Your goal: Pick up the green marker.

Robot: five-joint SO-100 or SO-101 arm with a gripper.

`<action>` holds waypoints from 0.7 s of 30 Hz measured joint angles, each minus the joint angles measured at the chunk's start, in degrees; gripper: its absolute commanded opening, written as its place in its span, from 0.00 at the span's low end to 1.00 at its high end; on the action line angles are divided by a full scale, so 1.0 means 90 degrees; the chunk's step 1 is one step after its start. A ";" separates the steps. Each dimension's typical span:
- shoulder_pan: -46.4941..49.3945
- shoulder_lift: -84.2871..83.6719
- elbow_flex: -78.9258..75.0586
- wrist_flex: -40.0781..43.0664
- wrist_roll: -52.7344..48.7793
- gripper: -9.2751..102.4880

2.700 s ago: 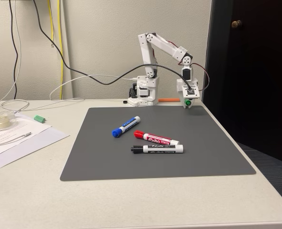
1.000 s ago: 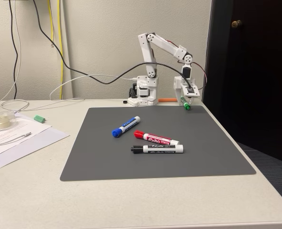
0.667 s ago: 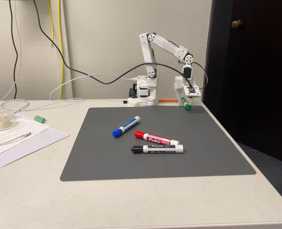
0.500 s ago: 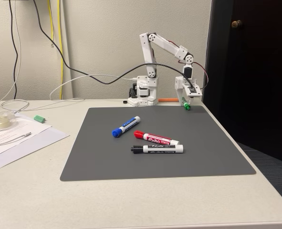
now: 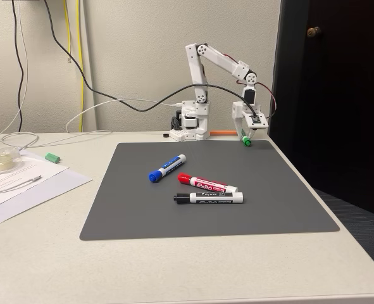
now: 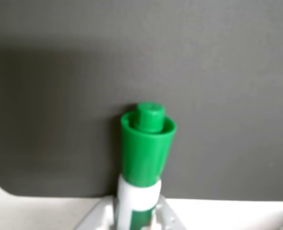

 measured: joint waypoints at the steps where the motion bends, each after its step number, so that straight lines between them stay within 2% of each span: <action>1: 0.0000 0.0000 0.0000 0.0000 0.0000 0.17; 11: 0.0020 0.0078 0.0000 0.0020 0.0000 0.18; 21: 0.0469 0.0557 -0.0107 0.0391 -0.0215 0.18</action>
